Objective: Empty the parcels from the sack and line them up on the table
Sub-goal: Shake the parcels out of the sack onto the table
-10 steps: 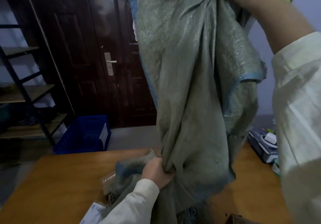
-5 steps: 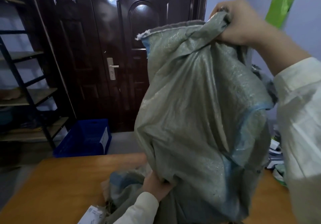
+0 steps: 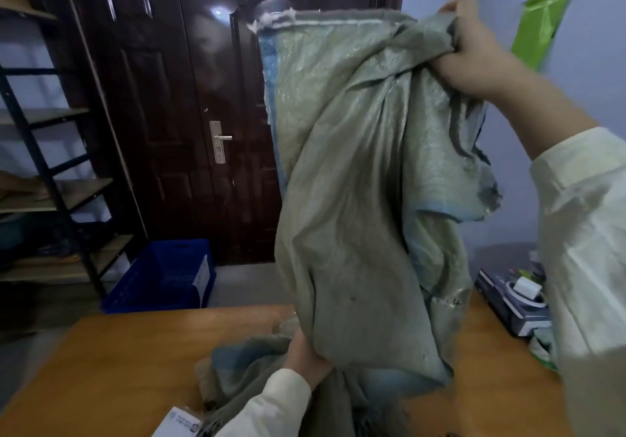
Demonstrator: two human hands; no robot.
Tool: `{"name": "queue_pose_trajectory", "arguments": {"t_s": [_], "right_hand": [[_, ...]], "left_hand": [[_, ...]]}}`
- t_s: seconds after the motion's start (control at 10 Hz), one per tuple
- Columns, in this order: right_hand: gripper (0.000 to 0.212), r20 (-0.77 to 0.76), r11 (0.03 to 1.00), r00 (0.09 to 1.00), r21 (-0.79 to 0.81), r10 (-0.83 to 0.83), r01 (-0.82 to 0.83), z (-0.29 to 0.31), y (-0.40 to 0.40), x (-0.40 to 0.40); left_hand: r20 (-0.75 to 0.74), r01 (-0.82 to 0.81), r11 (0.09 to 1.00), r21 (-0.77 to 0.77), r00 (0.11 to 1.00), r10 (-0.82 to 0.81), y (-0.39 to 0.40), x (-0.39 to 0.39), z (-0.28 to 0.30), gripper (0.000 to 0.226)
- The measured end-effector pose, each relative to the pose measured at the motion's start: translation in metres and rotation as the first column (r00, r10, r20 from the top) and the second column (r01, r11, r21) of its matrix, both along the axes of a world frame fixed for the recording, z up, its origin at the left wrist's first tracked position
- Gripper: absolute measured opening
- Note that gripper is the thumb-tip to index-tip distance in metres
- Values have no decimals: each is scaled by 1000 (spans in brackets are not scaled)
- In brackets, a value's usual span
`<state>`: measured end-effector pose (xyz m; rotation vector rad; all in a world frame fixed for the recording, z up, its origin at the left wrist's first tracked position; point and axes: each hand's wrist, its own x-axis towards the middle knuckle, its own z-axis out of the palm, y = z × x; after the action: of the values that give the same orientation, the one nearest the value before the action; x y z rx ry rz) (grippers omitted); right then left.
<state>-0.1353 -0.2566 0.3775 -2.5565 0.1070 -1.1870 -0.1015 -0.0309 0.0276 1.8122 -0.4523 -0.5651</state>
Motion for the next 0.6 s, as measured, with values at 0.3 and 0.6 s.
{"name": "queue_pose_trajectory", "arguments": {"t_s": [0.3, 0.6], "right_hand": [[45, 162, 1000, 987, -31, 4, 1, 13, 0, 3], [41, 262, 991, 956, 21, -135, 134, 18, 2, -3]], "left_hand": [[60, -59, 992, -109, 996, 66, 8, 5, 11, 31], [47, -106, 987, -120, 993, 112, 6, 15, -4, 24]]}}
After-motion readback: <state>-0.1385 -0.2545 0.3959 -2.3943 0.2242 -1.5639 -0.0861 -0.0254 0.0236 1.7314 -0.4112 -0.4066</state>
